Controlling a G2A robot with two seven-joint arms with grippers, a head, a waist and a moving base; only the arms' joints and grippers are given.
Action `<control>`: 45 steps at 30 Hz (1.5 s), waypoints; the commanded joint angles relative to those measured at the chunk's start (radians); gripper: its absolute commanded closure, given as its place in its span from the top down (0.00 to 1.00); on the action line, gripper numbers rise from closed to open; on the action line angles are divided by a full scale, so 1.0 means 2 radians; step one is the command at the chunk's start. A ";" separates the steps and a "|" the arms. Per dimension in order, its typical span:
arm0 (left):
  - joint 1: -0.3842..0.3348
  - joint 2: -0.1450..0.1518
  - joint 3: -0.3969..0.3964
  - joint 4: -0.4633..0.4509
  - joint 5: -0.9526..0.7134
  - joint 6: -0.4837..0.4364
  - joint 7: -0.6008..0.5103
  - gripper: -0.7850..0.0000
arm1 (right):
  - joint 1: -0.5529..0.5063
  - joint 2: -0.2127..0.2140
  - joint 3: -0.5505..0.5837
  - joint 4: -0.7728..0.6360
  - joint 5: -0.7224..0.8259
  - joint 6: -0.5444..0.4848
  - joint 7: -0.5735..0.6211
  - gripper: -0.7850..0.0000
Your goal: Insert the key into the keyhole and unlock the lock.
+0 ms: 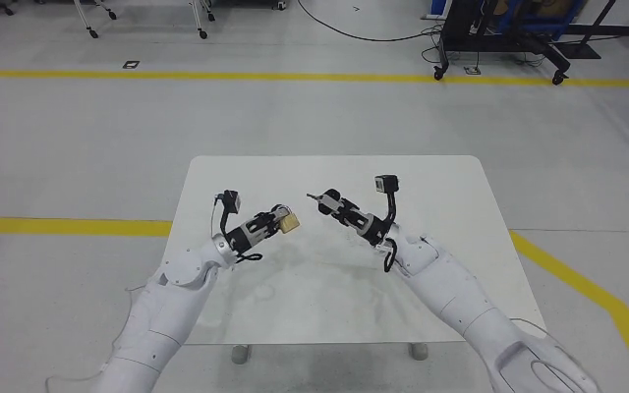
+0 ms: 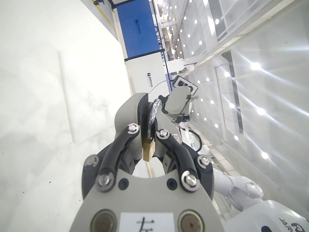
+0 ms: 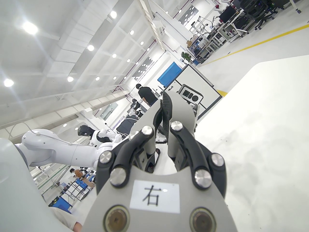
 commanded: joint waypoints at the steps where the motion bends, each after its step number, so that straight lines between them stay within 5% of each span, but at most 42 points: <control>1: 0.000 -0.002 0.004 -0.003 -0.016 0.041 0.006 0.00 | -0.008 -0.001 -0.002 -0.015 -0.004 0.001 0.005 0.00; 9: -0.037 -0.008 0.017 0.006 -0.058 0.190 0.000 0.00 | -0.010 0.012 0.036 -0.057 -0.119 0.004 0.008 0.00; 20: -0.049 -0.010 0.012 0.008 -0.074 0.183 -0.014 0.00 | -0.018 0.018 0.053 -0.079 -0.144 0.019 0.008 0.00; 23: -0.055 -0.013 0.019 0.008 -0.095 0.216 -0.024 0.00 | -0.021 0.016 0.049 -0.078 -0.155 0.041 0.005 0.00; 27: -0.099 -0.024 0.038 0.078 -0.177 0.322 -0.077 0.00 | -0.008 0.016 0.058 -0.083 -0.250 0.040 -0.019 0.00; 30: -0.129 -0.034 0.059 0.122 -0.194 0.356 -0.090 0.00 | -0.008 0.025 0.084 -0.117 -0.352 0.015 -0.035 0.00; 37: -0.158 -0.046 0.085 0.168 -0.192 0.370 -0.091 0.00 | -0.056 0.051 0.154 -0.255 -0.591 -0.002 -0.047 0.00; 45: -0.166 -0.052 0.097 0.182 -0.185 0.356 -0.093 0.00 | -0.076 0.062 0.151 -0.371 -0.780 0.001 0.004 0.00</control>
